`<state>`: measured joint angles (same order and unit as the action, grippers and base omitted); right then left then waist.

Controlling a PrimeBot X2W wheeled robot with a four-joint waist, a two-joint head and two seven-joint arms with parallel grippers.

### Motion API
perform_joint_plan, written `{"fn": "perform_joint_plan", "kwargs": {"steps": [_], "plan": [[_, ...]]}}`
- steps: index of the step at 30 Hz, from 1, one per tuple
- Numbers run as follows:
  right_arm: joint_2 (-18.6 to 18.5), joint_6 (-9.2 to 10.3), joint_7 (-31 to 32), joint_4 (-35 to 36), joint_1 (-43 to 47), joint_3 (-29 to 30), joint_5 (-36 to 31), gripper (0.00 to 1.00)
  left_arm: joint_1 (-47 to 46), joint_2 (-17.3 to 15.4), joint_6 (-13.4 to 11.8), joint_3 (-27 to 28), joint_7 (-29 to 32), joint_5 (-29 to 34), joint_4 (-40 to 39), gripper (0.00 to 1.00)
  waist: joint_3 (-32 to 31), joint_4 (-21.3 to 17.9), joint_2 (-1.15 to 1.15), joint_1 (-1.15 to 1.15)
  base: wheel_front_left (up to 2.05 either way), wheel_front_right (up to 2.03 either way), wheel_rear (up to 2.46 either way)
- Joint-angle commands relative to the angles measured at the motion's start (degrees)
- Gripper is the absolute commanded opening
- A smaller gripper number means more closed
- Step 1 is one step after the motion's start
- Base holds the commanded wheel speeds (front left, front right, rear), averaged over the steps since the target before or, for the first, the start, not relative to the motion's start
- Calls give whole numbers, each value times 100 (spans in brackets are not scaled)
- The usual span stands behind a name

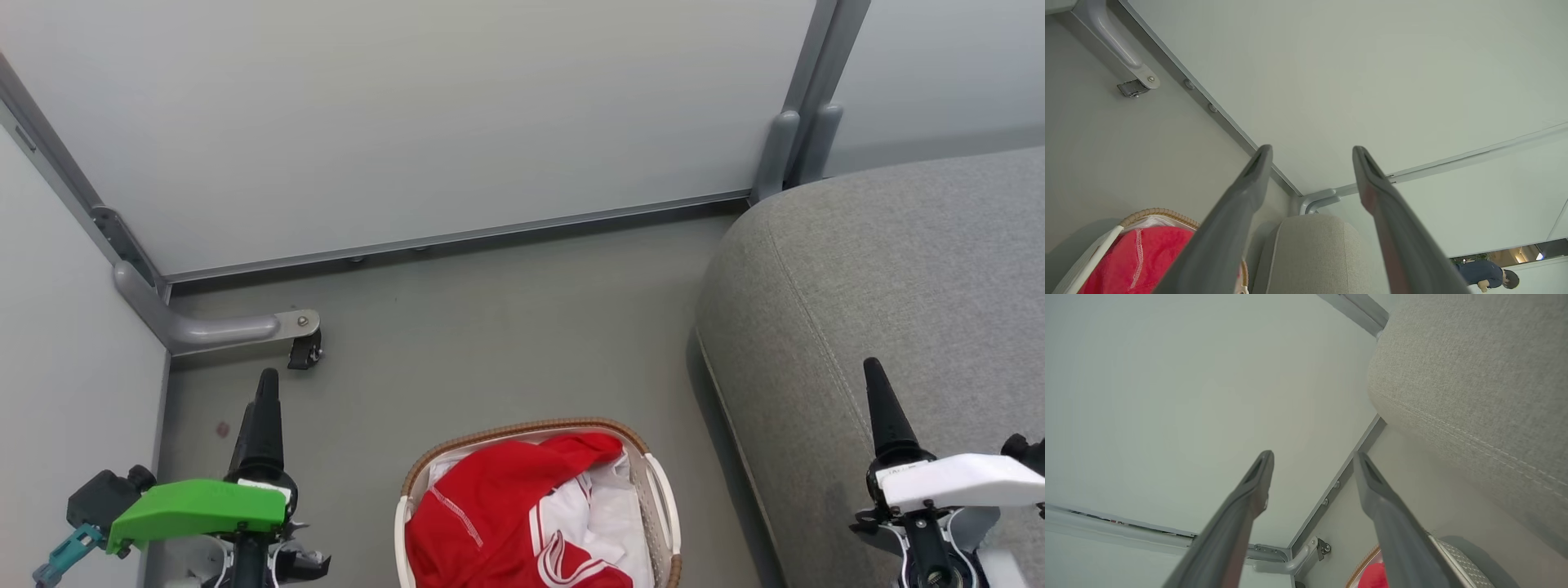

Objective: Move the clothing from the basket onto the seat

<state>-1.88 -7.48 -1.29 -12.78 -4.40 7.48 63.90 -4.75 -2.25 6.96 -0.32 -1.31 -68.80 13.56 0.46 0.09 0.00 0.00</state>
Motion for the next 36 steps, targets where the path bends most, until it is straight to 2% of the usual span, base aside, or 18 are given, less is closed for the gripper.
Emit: {"fn": "perform_joint_plan", "kwargs": {"steps": [1, 10, 17, 36], "plan": [[-51, -1, -67, 164, -73, -24, -337, 100, -192, -37, -32, -41, -66, 281, -119, 100, 3, 2, 0, 0, 0, 0, 0], [-59, -1, -252, 292, 27, -160, -1368, 100, -140, -44, -57, -160, -251, 1369, -185, 100, 22, 7, 0, 0, 0, 0, 0], [-66, -1, -382, 277, 88, -248, -2038, 100, -24, -48, -69, -193, -379, 1976, -145, 100, 29, 13, 0, 0, 0, 0, 0], [-82, -1, -702, 228, 144, -436, -3479, 100, 58, -59, -61, -425, -700, 3182, 96, 100, 48, 52, 0, 0, 0, 0, 0]]}}
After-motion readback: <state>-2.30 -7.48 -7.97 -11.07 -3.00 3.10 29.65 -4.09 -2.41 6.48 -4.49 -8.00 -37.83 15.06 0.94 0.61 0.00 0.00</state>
